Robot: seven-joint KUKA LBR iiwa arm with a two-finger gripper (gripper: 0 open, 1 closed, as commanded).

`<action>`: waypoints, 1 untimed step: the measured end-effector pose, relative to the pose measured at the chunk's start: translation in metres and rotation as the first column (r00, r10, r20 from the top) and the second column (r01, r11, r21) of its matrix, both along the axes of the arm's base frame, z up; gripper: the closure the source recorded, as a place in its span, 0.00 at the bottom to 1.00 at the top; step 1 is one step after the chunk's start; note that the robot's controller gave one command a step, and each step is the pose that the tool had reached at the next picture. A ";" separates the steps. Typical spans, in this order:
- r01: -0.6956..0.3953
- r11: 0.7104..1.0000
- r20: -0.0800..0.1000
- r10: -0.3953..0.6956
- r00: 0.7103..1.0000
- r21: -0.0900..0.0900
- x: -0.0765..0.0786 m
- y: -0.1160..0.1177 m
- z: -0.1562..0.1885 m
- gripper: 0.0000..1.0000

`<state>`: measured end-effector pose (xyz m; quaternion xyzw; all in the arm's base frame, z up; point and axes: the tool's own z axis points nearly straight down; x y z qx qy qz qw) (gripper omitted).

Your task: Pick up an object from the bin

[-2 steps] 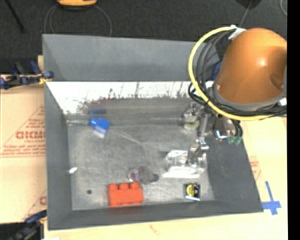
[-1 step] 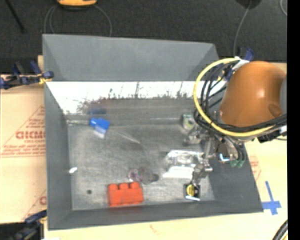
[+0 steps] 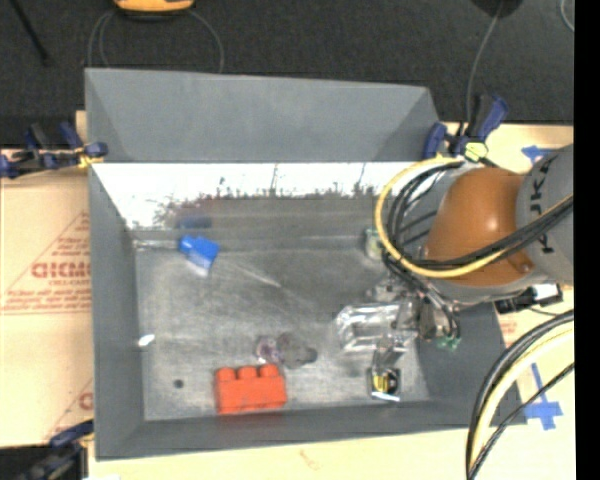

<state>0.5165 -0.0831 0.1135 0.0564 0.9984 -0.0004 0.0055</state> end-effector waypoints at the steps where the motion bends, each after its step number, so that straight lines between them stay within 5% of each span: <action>1: -0.190 0.982 -0.004 0.190 0.982 0.002 0.020 -0.015 -0.037 0.00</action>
Offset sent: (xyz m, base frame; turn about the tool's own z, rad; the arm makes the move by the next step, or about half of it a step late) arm 0.0157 -0.0153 -0.0426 -0.1933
